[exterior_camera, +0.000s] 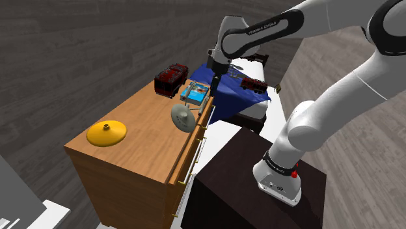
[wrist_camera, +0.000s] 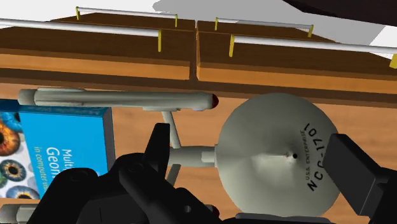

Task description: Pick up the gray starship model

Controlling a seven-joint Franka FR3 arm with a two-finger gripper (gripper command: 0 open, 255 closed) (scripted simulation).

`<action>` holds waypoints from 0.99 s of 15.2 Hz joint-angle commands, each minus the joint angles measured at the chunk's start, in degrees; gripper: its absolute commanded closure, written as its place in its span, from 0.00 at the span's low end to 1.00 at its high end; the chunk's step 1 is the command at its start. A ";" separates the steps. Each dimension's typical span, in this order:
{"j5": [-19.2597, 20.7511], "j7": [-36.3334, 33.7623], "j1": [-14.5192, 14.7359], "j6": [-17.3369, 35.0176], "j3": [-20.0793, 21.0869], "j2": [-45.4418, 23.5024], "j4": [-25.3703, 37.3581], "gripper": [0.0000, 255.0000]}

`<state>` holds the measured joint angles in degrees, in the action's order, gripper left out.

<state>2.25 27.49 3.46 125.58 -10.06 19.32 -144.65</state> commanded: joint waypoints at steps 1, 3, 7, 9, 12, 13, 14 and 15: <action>-0.66 2.34 0.53 3.86 -0.79 -4.56 1.17 0.00; -1.68 4.76 1.03 7.53 -1.42 -9.17 2.42 0.00; -4.77 10.11 1.74 13.97 -2.08 -18.64 5.97 0.00; -6.70 12.96 1.79 16.67 -1.95 -23.42 8.25 0.00; -9.66 17.15 1.35 20.04 -1.14 -30.52 12.26 0.00; -10.15 17.88 1.14 20.59 -0.84 -31.82 13.09 0.00; -10.45 18.11 1.03 21.28 -0.69 -32.47 13.03 0.00; -10.76 18.35 0.93 21.96 -0.55 -33.13 12.99 0.00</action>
<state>-8.16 45.48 4.46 146.84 -10.78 -13.01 -131.83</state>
